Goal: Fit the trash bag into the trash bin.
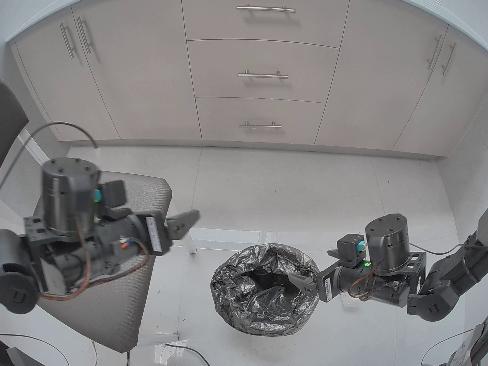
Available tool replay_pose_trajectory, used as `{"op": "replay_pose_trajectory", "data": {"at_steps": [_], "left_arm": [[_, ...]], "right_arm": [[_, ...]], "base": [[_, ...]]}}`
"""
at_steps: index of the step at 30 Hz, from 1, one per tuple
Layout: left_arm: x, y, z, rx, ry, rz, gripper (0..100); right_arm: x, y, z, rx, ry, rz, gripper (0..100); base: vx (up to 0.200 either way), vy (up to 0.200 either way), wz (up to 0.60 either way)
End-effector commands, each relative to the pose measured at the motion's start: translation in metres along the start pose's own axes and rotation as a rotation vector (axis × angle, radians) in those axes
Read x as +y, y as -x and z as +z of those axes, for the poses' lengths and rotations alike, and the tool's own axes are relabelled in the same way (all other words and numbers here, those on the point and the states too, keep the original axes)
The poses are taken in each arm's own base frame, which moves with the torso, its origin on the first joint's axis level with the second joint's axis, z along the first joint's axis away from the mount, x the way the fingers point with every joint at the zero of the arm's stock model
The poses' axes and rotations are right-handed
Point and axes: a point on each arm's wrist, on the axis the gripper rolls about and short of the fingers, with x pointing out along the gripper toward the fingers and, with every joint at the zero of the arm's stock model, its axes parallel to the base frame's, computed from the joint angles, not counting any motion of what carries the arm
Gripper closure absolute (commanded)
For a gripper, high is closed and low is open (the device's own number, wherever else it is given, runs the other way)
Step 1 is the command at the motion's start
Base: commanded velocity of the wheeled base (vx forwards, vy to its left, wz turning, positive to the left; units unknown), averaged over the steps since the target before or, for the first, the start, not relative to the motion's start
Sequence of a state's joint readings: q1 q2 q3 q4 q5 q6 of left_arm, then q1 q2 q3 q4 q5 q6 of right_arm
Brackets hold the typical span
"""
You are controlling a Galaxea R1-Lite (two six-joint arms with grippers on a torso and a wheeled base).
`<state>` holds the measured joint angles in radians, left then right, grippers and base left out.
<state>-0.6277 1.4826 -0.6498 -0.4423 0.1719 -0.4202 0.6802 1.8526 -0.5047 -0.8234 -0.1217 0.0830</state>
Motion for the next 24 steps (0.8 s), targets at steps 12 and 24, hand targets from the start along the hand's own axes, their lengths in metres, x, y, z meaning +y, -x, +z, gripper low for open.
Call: {"op": "replay_pose_trajectory", "data": {"at_steps": [12,24], "left_arm": [[0.065,0.210,-0.023,-0.385,0.084,0.363,0],[0.076,0.223,-0.076,-0.440,0.107,0.489,0]], "right_arm": [[-0.054,-0.036,0.001,0.007,-0.116,-0.177,0],[-0.097,-0.129,-0.032,0.075,-0.118,-0.292,0]], "base": [[0.000,0.000,0.00],[0.000,0.000,0.00]]}}
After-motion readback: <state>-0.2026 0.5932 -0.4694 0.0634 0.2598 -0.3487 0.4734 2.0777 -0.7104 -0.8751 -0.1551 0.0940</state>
